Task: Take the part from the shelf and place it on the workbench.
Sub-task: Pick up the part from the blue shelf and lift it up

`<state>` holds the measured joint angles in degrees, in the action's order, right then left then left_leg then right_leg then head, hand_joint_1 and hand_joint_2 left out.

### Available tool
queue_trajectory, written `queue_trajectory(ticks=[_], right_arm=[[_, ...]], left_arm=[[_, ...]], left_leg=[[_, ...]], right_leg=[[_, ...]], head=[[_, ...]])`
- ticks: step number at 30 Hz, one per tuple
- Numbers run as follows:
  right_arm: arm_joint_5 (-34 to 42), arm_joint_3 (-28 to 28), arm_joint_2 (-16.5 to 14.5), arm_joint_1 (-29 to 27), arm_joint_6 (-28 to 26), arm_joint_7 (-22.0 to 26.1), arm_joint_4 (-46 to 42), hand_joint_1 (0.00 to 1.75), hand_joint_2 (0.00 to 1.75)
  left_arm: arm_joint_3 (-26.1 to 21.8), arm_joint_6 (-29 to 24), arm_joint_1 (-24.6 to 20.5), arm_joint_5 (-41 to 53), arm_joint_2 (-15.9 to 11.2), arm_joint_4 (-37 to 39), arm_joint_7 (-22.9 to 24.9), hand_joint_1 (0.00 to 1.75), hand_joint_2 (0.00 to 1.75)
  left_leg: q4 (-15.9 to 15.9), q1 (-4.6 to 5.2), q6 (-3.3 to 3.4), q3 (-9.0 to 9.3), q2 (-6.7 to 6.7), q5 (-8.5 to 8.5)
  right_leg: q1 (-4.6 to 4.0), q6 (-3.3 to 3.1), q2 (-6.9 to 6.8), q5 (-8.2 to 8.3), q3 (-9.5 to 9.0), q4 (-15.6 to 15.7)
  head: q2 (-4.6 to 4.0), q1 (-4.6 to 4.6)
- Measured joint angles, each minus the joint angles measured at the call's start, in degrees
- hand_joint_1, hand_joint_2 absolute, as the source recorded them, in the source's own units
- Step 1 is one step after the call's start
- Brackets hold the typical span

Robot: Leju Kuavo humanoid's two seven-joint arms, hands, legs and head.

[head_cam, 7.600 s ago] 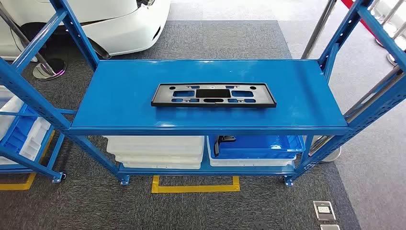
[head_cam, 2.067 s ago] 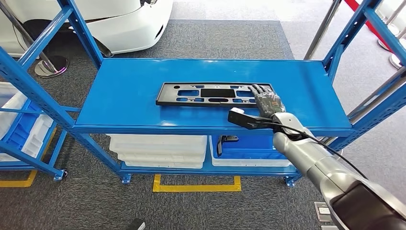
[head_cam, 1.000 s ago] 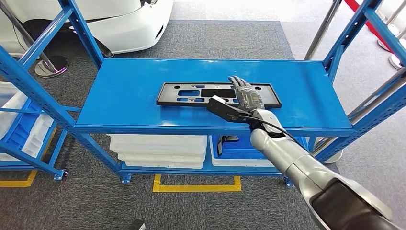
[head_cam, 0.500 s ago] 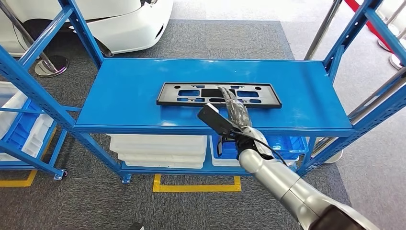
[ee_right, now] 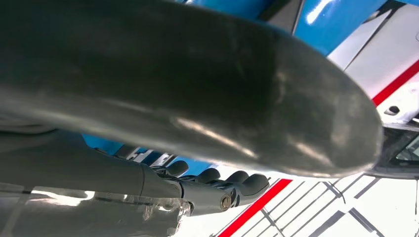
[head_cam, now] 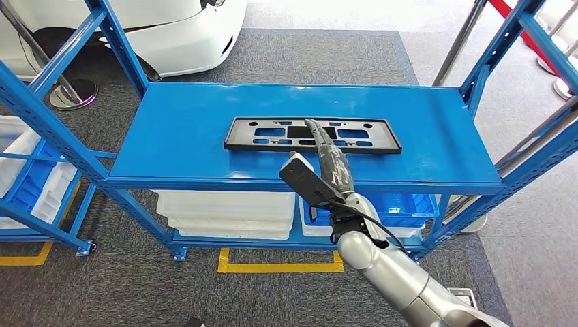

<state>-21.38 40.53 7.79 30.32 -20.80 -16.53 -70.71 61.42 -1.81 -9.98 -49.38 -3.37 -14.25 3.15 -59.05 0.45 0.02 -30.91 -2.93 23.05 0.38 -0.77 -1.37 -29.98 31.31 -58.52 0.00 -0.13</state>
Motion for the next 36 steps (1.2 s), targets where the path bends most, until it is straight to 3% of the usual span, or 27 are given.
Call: queue_trajectory(ticks=[17, 21, 23, 25, 26, 27, 28, 30, 31, 33, 36], right_arm=[[-0.8, -1.8, 0.1, -1.8, -0.3, -1.1, -4.2, 0.00, 0.00], [-0.5, -2.1, 0.1, -1.9, -0.2, -0.9, -4.7, 0.00, 0.00], [-0.4, -2.4, 0.1, -2.0, -0.2, -0.7, -4.9, 0.00, 0.00], [-0.4, -2.7, 0.2, -2.4, -0.2, -0.6, -5.0, 0.00, 0.00], [-0.3, -2.7, 0.3, -2.7, -0.2, -0.6, -5.0, 0.00, 0.00], [-0.3, -2.8, 0.4, -3.0, -0.2, -0.7, -5.0, 0.00, 0.00], [-0.3, -2.9, 0.5, -3.2, -0.2, -0.7, -5.0, 0.00, 0.00], [-0.3, -3.1, 0.7, -3.4, -0.2, -0.8, -5.1, 0.00, 0.00], [-0.3, -3.2, 0.7, -3.4, -0.2, -0.8, -5.1, 0.00, 0.00], [-0.3, -3.3, 0.8, -3.7, -0.2, -1.0, -5.3, 0.00, 0.00], [-0.3, -3.5, 1.0, -3.9, -0.2, -1.3, -5.7, 0.00, 0.00]], left_arm=[[0.0, 0.9, -0.1, 0.9, 0.0, 0.0, 0.1, 0.00, 0.00], [0.0, 1.2, -0.2, 1.2, 0.0, 0.0, 0.2, 0.00, 0.00], [0.0, 1.3, -0.3, 1.4, 0.0, -0.1, 0.2, 0.00, 0.00], [0.0, 1.3, -0.4, 1.6, 0.0, -0.1, 0.2, 0.00, 0.00], [0.0, 1.3, -0.5, 1.6, 0.0, -0.1, 0.2, 0.00, 0.00], [0.0, 1.3, -0.5, 1.7, 0.0, -0.1, 0.2, 0.00, 0.00], [0.0, 1.3, -0.4, 1.8, 0.0, -0.1, 0.2, 0.00, 0.00], [0.0, 1.3, -0.4, 1.9, 0.0, -0.1, 0.3, 0.00, 0.00], [0.0, 1.3, -0.5, 1.9, 0.0, -0.1, 0.3, 0.00, 0.00], [0.0, 1.4, -0.7, 2.0, 0.0, -0.1, 0.4, 0.00, 0.00], [0.0, 1.4, -0.8, 2.0, 0.0, -0.1, 0.5, 0.00, 0.00]], left_leg=[[0.0, 0.00, 0.01, -0.01, -0.01, 0.01], [1.4, -0.17, 0.98, 0.76, -0.14, -0.67], [3.1, -0.65, 1.46, 1.73, -0.24, -1.48], [3.4, -0.69, 1.57, 1.94, -0.26, -1.60], [3.4, -0.71, 1.51, 1.99, -0.23, -1.48], [3.3, -0.76, 1.38, 2.11, -0.20, -1.28], [3.1, -0.87, 1.14, 2.31, -0.16, -0.96], [2.5, -1.16, 0.38, 2.79, -0.13, 0.07], [2.0, -1.18, -0.11, 2.81, -0.17, 0.65], [1.3, -1.03, -0.92, 2.47, -0.32, 1.40], [0.9, -1.14, -1.92, 2.47, -0.52, 2.05]], right_leg=[[0.01, 0.01, 0.01, 0.01, 0.00, 0.0], [0.29, 1.11, 0.08, 0.37, -0.28, 0.8], [0.24, 1.35, 0.74, -1.14, 1.32, -2.2], [0.50, 1.57, 1.13, -3.49, 5.54, -9.3], [0.67, 1.70, 1.17, -3.99, 7.74, -12.6], [0.85, 1.85, 1.17, -3.41, 9.17, -14.0], [1.03, 2.00, 1.14, -1.68, 9.57, -13.2], [1.30, 2.34, 0.75, 3.07, 7.77, -6.8], [1.23, 2.41, 0.46, 4.47, 6.71, -3.8], [0.97, 1.85, 0.15, 4.26, 5.97, -1.6], [0.64, 0.31, 0.81, 3.46, 5.92, -1.4]], head=[[0.00, -0.03], [0.00, -0.29], [0.00, -0.02], [0.00, 0.46], [0.00, 0.58], [0.00, 0.69], [0.00, 0.76], [0.00, 0.96], [0.00, 1.11], [0.00, 0.89], [0.00, 0.01]])
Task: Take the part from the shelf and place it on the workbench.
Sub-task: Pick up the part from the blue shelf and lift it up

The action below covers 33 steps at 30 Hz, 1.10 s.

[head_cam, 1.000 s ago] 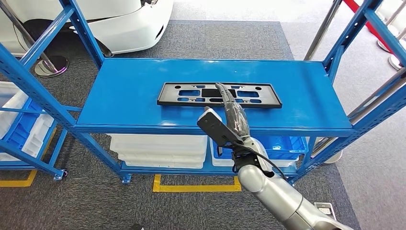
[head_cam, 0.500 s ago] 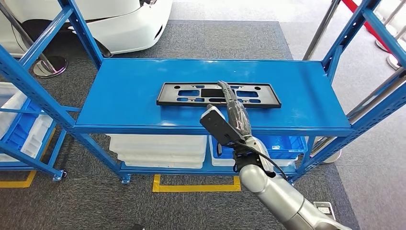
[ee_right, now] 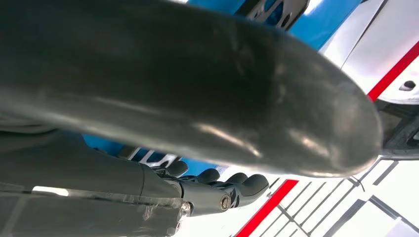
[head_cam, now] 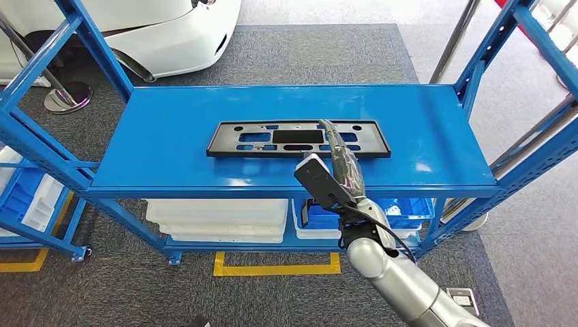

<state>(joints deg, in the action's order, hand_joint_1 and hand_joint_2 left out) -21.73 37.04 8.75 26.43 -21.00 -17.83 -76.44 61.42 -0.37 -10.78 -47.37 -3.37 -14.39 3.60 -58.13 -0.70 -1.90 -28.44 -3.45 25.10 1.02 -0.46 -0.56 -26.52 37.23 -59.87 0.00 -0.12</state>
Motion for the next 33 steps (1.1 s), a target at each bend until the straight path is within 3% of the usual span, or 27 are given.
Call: queue_trajectory(ticks=[2, 5, 6, 7, 8, 10, 12, 15, 16, 20, 24, 33], right_arm=[[0.0, 0.0, 0.0, 0.1, 0.0, 0.0, -0.4, 0.00, 0.00], [0.0, -0.1, 0.0, 0.2, 0.0, -0.1, -0.8, 0.00, 0.00], [0.0, -0.1, 0.0, 0.1, 0.0, -0.1, -0.8, 0.00, 0.00], [0.0, -0.1, 0.0, 0.1, 0.0, -0.1, -0.8, 0.00, 0.00], [0.0, -0.1, 0.0, 0.1, 0.0, -0.1, -0.8, 0.00, 0.00], [0.0, -0.1, 0.0, 0.1, 0.0, -0.1, -0.8, 0.00, 0.00], [0.0, -0.1, 0.0, 0.2, 0.0, -0.1, -0.9, 0.00, 0.00], [0.0, -0.1, 0.0, 0.2, 0.0, -0.1, -1.0, 0.00, 0.00], [0.0, -0.1, 0.0, 0.2, 0.0, -0.2, -1.0, 0.00, 0.00], [-0.3, -0.1, 0.1, 0.1, 0.0, -0.8, -1.0, 0.00, 0.00], [-2.3, -0.2, 0.1, 0.2, 0.1, -2.1, -1.0, 0.00, 1.75], [-8.6, -1.3, 1.8, 1.3, 1.0, -7.8, 1.4, 0.00, 1.75]], left_arm=[[0.0, 0.0, -0.1, 0.0, 0.0, 0.0, 0.0, 0.00, 0.00], [0.0, 0.0, 0.1, 0.0, 0.0, -0.1, 0.1, 0.00, 0.00], [0.0, 0.0, 0.2, 0.0, 0.0, -0.1, 0.1, 0.00, 0.00], [0.0, 0.0, 0.3, 0.0, 0.0, -0.1, 0.1, 0.00, 0.00], [0.0, 0.0, 0.4, 0.0, 0.0, -0.1, 0.1, 0.00, 0.00], [0.0, 0.0, 0.4, 0.0, 0.0, -0.1, 0.1, 0.00, 0.00], [0.0, 0.0, 0.3, 0.0, 0.0, -0.1, 0.1, 0.00, 0.00], [0.0, 0.0, 0.3, 0.0, 0.1, -0.1, 0.2, 0.00, 0.00], [0.0, 0.0, 0.3, -0.2, 0.1, -0.1, 0.2, 0.00, 0.00], [-0.1, -0.2, 0.3, -1.0, 0.3, -0.1, 0.1, 0.00, 0.00], [-0.4, -0.2, 0.3, -1.1, 0.6, -0.1, 0.1, 0.00, 0.00], [-0.6, -0.1, 0.0, -0.3, 0.6, -0.1, 0.3, 0.00, 0.00]], left_leg=[[-2.9, -0.24, -0.49, -0.86, 1.17, 1.77], [-14.8, -0.32, -0.61, -7.41, 2.74, 6.15], [-17.9, -0.31, -0.58, -9.68, 2.82, 6.67], [-18.9, -0.30, -0.50, -11.01, 2.84, 6.08], [-17.9, -0.30, -0.36, -11.32, 2.85, 4.37], [-10.9, -0.30, 0.01, -9.53, 3.01, -1.11], [-4.4, -0.22, 0.43, -7.49, 3.31, -4.26], [-2.7, 0.04, 1.27, -7.05, 3.47, -4.32], [-2.7, 0.05, 1.49, -7.02, 3.52, -4.34], [-2.5, 0.06, 1.66, -6.94, 3.85, -4.48], [-2.5, 0.15, 1.78, -6.94, 4.12, -4.46], [-2.5, 0.48, 2.21, -6.93, 4.23, -4.25]], right_leg=[[0.04, -0.85, 0.36, -0.32, -0.64, 0.2], [-0.11, -1.57, 0.86, -0.87, -1.44, 0.3], [-0.18, -1.63, 1.12, -1.00, -1.60, 0.3], [-0.21, -1.61, 1.41, -1.14, -1.76, 0.3], [-0.20, -1.53, 1.69, -1.29, -2.00, 0.3], [-0.16, -1.14, 2.21, -1.71, -2.62, 0.3], [-0.26, -0.47, 2.69, -2.16, -2.90, 0.1], [-0.23, 0.46, 2.97, -2.38, -3.03, 0.3], [-0.23, 0.38, 2.98, -2.44, -3.09, 0.4], [-0.34, -1.40, 2.95, -2.39, -3.31, 0.7], [-0.36, -1.95, 2.87, -2.03, -3.45, 0.9], [-0.17, -2.02, 2.70, -1.99, -3.68, 1.3]], head=[[0.00, -0.35], [0.00, -1.43], [0.00, -1.71], [0.00, -1.90], [0.00, -2.10], [0.00, -2.54], [0.00, -2.86], [0.00, -2.48], [0.00, -2.29], [0.00, -1.39], [0.00, -0.15], [0.00, 0.84]])
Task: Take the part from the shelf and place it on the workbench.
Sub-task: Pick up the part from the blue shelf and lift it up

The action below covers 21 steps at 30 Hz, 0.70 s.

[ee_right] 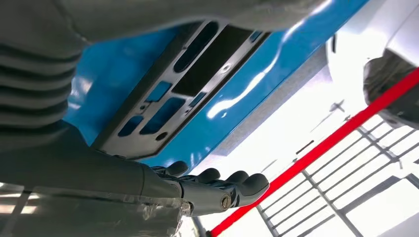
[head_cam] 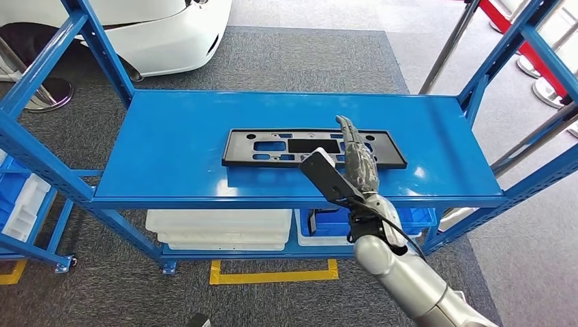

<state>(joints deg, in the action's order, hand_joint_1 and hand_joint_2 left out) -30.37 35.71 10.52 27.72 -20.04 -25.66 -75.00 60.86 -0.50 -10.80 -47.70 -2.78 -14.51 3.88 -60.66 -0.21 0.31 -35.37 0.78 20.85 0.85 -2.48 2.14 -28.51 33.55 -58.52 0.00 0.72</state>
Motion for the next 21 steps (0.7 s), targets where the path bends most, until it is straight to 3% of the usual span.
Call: queue_trajectory(ticks=[4, 9, 14, 21], right_arm=[[-6.2, -1.0, 2.4, 1.7, 2.6, -4.5, 3.9, 0.00, 1.75], [-11.5, -1.8, 5.7, 4.8, 9.5, -6.6, 10.6, 0.00, 1.75], [-10.2, -1.9, 8.1, 7.7, 15.0, -5.4, 18.6, 0.00, 1.75], [-7.5, -2.0, 9.3, 8.6, 17.4, -2.8, 24.9, 0.00, 1.75]], left_arm=[[0.0, 0.0, -0.2, 0.4, 0.0, 0.0, 0.3, 0.00, 0.00], [0.0, 0.3, -0.5, 1.2, 0.0, 0.0, 0.5, 0.00, 0.00], [-0.1, 0.3, -1.0, 1.9, 0.0, 0.0, 0.5, 0.00, 0.00], [-0.2, 0.3, -1.2, 2.3, 0.0, 0.0, 0.5, 0.00, 0.00]], left_leg=[[0.0, 0.09, 0.08, 0.00, -0.02, 0.00], [0.0, 0.11, 0.13, 0.01, -0.08, -0.03], [0.0, 0.04, 0.15, 0.12, -0.08, -0.10], [0.1, -0.05, 0.12, 0.21, -0.08, -0.12]], right_leg=[[0.12, 0.71, -0.12, -0.16, -0.13, 0.2], [0.31, 2.64, -0.19, -0.13, -0.22, 0.4], [0.27, 2.93, -0.28, -0.16, -0.26, 0.4], [0.19, 2.93, -0.28, -0.18, -0.27, 0.3]], head=[[0.00, 0.08], [0.00, 0.06], [0.00, -0.03], [0.00, -0.09]])
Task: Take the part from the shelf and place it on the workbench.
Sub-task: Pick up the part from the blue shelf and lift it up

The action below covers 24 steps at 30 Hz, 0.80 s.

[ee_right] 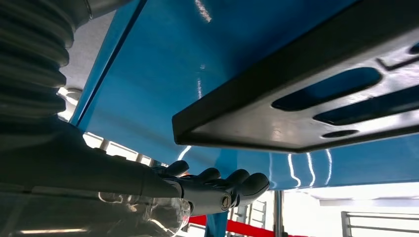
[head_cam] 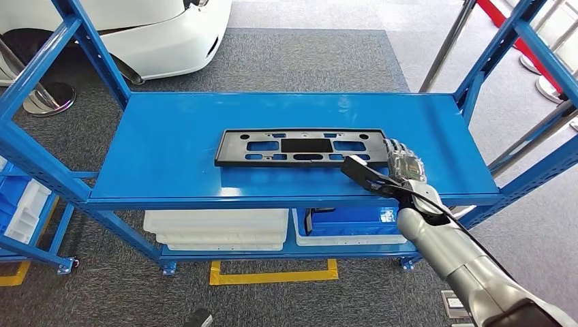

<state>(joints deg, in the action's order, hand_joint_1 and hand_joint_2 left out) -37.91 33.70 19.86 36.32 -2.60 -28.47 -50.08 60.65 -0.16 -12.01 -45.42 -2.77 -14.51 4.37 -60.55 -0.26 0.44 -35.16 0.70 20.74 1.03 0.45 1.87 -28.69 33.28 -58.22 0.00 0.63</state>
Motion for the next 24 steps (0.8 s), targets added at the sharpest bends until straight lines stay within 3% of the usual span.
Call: queue_trajectory(ticks=[24], right_arm=[[-4.0, 0.9, 0.0, 4.6, -3.2, 1.2, 8.3, 0.00, 1.75]], left_arm=[[-0.3, -0.3, 0.0, 0.5, 0.1, 0.0, -0.3, 0.00, 0.00]], left_leg=[[0.0, 0.00, -0.01, 0.02, 0.02, -0.01]], right_leg=[[0.00, 0.00, -0.01, -0.01, -0.06, 0.0]], head=[[0.00, 0.18]])
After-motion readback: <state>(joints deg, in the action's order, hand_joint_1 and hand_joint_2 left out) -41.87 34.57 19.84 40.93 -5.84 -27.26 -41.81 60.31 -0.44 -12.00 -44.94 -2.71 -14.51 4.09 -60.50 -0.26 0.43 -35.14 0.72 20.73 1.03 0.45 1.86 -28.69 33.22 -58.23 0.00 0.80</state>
